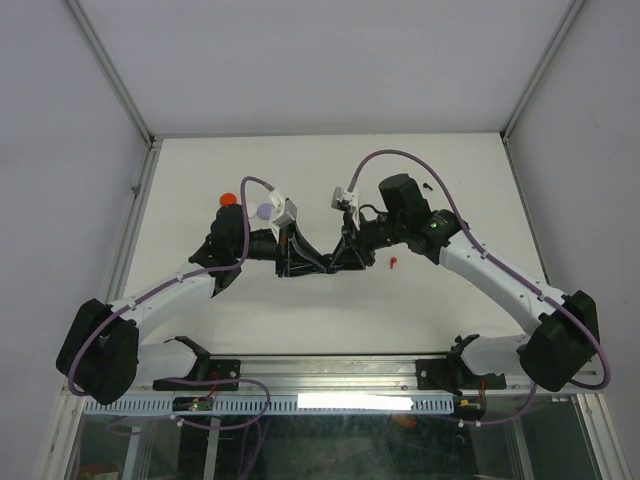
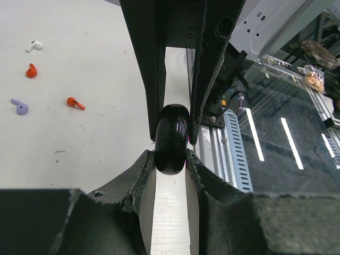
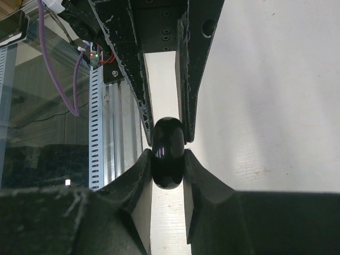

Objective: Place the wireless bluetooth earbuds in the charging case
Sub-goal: Pick up the charging case at the center of the board.

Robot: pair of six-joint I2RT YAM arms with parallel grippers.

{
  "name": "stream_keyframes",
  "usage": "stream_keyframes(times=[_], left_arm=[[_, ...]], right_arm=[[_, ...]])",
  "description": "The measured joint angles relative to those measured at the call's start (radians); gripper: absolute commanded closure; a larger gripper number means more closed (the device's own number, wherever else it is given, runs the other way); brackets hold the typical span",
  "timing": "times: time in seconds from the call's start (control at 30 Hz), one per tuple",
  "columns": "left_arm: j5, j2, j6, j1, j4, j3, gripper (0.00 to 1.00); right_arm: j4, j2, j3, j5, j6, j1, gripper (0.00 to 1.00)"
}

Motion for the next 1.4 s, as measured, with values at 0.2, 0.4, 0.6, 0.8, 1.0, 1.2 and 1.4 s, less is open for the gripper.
stream_keyframes(times=[0.2, 0.4, 0.6, 0.8, 1.0, 1.2, 1.4], left_arm=[[0.006, -0.004, 0.003, 0.004, 0.001, -0.004, 1.0], [-0.012, -0.045, 0.003, 0.003, 0.035, -0.034, 1.0], [-0.017, -0.058, 0.001, 0.002, 0.054, -0.054, 1.0], [-0.029, -0.073, 0.0, 0.002, 0.054, -0.076, 1.0], [-0.039, -0.08, -0.002, 0.002, 0.062, -0.076, 1.0], [-0.039, -0.08, -0.017, 0.002, 0.076, -0.077, 1.0], [-0.038, -0.083, -0.032, 0.002, 0.101, -0.089, 0.93]], right_arm=[[-0.029, 0.005, 0.019, 0.021, -0.021, 0.011, 0.69], [-0.038, 0.003, 0.034, 0.021, -0.035, 0.019, 0.65], [-0.04, -0.002, 0.04, 0.021, -0.044, 0.019, 0.61], [-0.042, -0.019, 0.04, 0.019, -0.052, 0.019, 0.67], [-0.048, -0.023, 0.04, 0.01, -0.064, 0.019, 0.66], [-0.062, -0.016, 0.045, -0.006, -0.08, 0.018, 0.68], [-0.067, -0.012, 0.046, -0.017, -0.093, 0.017, 0.9]])
